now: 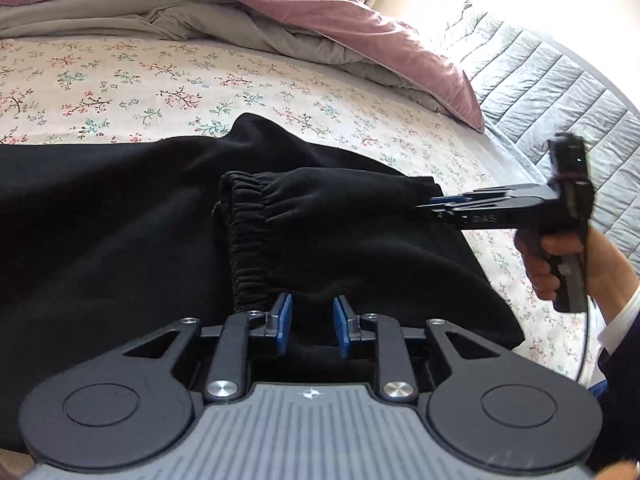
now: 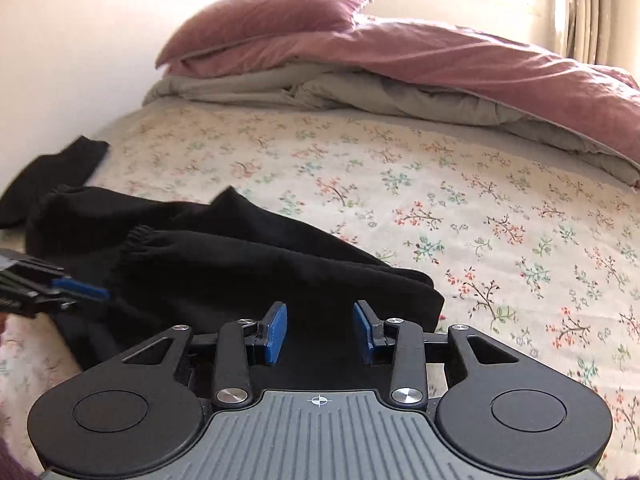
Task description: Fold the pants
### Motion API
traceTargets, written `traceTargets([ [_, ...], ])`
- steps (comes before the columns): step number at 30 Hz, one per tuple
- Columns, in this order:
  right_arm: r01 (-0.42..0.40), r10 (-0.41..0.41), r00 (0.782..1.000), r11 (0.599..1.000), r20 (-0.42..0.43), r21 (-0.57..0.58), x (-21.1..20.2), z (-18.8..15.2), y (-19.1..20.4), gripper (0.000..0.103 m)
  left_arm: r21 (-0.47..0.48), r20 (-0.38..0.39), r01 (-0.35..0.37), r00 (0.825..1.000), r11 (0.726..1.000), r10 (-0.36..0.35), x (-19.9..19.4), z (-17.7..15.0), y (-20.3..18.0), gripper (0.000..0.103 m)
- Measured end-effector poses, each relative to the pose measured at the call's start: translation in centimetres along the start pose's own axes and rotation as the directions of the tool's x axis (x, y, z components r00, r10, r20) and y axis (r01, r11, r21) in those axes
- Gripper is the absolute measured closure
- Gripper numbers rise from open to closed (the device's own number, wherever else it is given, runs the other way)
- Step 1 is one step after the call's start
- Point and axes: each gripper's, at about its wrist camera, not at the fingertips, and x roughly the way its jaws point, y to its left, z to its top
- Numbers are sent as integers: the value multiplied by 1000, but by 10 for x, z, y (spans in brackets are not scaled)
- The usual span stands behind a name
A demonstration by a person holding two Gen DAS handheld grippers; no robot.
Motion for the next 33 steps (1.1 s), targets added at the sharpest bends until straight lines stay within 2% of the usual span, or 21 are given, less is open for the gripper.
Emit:
traceTargets([
  [1,7,-7,999,1000,-44,4,21,3,-5,68,8,-3,-3,1000,1000,3,1,0,1,74],
  [3,95,-96,989,995,-114,-18,61,-1,-19,77,12,-13,4,1000,1000,-4,1,0,5,77],
  [5,94,-92,995,994,-44,47,65,-1,-38,78,-3,-21,21,1000,1000,-21,0,3,11,78],
  [6,126,-123,992,987,-40,96,67,0,-45,87,-30,-22,30,999,999,-31,-2,5,14,78],
  [7,158,-154,987,981,-37,115,68,1,-45,91,-60,-14,37,999,998,-38,-5,7,18,78],
  [10,307,-307,952,951,-6,-37,61,0,-14,88,-77,47,-2,999,997,5,-25,12,23,68],
  [11,332,-332,943,941,15,-64,52,-2,-8,81,-76,74,-33,996,997,39,-34,13,26,59],
  [12,322,-321,947,945,35,-53,40,-5,-3,80,-87,99,-59,993,994,68,-43,14,31,56],
  [15,208,-207,978,978,35,-19,4,-20,16,81,-184,146,-109,980,977,137,-70,10,54,51],
  [17,189,-191,981,977,-11,-99,-9,-39,43,81,-267,175,-156,963,951,207,-91,3,76,45],
  [19,205,-215,972,974,-96,-101,-7,-64,60,82,-356,189,-208,939,911,288,-112,-4,98,42],
  [20,224,-232,968,970,-98,-91,-8,-78,66,82,-397,191,-232,925,888,328,-122,-8,108,36],
  [22,272,-277,960,955,-34,-115,-14,-95,76,82,-469,192,-282,893,837,408,-139,-17,123,30],
  [23,281,-284,958,956,-34,-84,-17,-95,76,82,-501,190,-302,876,811,444,-149,-24,130,29],
  [25,255,-255,966,967,-47,9,-27,-91,71,82,-550,189,-306,861,777,473,-163,-36,142,23],
  [27,208,-205,978,974,-42,89,-35,-92,66,80,-606,190,-297,847,738,496,-176,-47,153,10],
  [29,191,-186,981,977,-54,97,-28,-103,68,80,-658,212,-229,858,717,469,-185,-57,162,7],
  [31,223,-222,974,974,-43,28,-28,-105,79,80,-710,233,-138,879,691,416,-188,-67,171,5],
  [33,245,-242,968,969,-58,45,-31,-95,82,79,-742,244,-66,900,667,361,-184,-72,177,2],
])
